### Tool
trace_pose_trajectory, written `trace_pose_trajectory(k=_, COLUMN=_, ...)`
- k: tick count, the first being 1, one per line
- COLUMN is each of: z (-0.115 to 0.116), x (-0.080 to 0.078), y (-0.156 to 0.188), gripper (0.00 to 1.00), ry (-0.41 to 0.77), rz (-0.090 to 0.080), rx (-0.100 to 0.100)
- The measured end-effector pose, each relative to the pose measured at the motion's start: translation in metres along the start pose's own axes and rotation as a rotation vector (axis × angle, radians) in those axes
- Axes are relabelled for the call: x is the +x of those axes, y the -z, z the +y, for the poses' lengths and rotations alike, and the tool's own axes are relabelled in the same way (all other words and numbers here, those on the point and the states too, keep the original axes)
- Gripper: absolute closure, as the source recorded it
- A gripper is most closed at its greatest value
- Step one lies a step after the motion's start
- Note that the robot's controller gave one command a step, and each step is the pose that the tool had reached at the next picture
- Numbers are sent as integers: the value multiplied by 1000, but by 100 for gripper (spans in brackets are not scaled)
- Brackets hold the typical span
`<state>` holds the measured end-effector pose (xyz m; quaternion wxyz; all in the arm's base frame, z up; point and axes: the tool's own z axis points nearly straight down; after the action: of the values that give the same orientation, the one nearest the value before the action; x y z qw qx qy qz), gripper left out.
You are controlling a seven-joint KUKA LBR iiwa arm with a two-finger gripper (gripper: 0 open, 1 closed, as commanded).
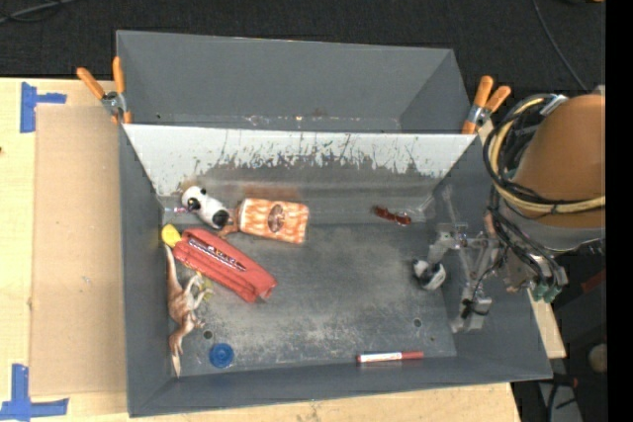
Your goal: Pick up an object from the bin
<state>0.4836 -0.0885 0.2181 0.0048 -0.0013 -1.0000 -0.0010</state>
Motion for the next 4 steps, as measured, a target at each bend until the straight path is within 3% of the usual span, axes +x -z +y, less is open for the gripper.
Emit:
trace_pose_trajectory(k=1, z=0, x=-2, y=4, gripper=0, ry=3, rz=-8, rx=1)
trace_pose_trajectory(k=2, z=-6, x=-49, y=-6, gripper=0, ry=-95, rz=-9, rx=1)
trace_pose_trajectory(k=3, z=-24, x=-78, y=-72, gripper=0, ry=-127, rz=-13, rx=1)
trace_pose_trajectory(k=4, z=-29, x=-72, y=-87, gripper=0, ry=-105, rz=-7, rx=0)
